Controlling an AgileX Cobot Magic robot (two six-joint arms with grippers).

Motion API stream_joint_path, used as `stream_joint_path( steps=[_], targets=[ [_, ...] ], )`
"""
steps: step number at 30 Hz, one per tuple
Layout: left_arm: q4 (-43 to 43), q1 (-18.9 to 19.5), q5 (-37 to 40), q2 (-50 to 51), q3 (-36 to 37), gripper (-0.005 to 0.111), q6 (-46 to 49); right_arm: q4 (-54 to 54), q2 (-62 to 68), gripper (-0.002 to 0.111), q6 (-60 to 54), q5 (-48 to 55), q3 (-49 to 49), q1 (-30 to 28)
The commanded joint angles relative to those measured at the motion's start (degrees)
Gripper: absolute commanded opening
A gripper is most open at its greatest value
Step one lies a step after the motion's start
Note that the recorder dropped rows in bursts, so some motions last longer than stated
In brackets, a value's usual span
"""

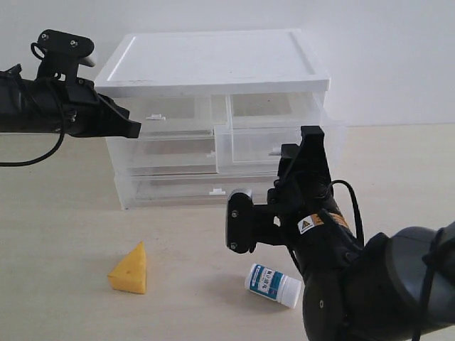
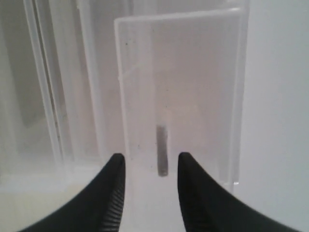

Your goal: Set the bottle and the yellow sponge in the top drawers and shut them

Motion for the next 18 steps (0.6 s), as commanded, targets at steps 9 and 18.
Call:
stream_joint_path(
  steps=[9,18],
  targets=[
    [0.12,0.19,0.35,0.00,-0.33,0.004,0.25,12.88,-1.46,0.032,6.78,-0.13,0.18,7.97],
    [-0.06,0.19,0.61,0.00,-0.33,0.004,0.01,24.54,-12.91,0.032,16.01,1.02,0.18,12.33]
  ],
)
